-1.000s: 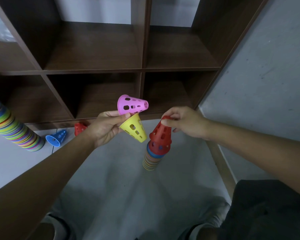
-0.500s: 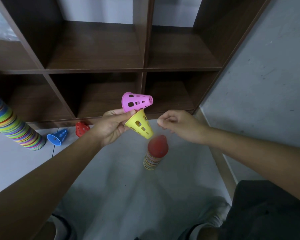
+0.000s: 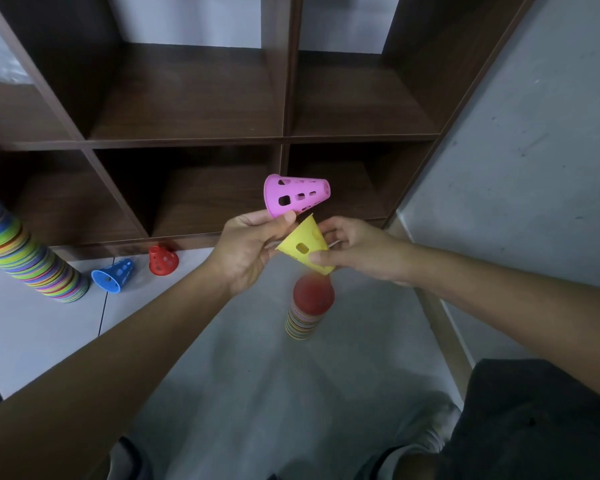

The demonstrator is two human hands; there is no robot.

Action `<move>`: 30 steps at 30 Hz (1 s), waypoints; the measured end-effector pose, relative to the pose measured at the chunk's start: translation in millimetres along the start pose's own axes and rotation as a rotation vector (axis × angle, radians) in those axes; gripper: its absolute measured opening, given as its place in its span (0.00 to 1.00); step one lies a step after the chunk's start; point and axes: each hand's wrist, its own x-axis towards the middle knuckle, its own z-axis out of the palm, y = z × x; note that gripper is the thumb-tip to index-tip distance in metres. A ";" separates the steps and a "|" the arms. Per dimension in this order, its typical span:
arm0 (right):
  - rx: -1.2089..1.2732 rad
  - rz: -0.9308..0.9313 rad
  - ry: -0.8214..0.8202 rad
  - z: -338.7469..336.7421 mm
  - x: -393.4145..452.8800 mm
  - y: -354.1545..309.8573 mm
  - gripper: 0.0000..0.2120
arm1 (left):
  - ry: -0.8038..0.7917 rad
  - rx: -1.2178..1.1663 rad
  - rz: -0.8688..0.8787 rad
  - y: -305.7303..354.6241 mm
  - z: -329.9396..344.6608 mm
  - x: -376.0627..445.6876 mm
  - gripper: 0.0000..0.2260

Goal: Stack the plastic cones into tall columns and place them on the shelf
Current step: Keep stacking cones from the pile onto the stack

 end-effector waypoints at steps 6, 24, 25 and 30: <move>-0.055 0.011 0.067 -14.3 0.1 8.7 0.24 | 0.096 0.366 0.115 7.9 -15.8 2.0 0.06; 0.087 -0.009 0.087 -16.7 -5.0 -0.6 0.31 | -0.183 0.639 0.185 -1.7 1.7 -5.6 0.21; 0.094 -0.022 0.078 -16.7 -6.2 -2.2 0.31 | -0.189 0.637 0.168 -2.3 2.8 -6.4 0.22; 0.065 -0.003 0.024 -21.1 -7.8 -4.2 0.25 | -0.208 0.684 0.133 -4.0 6.1 -10.8 0.24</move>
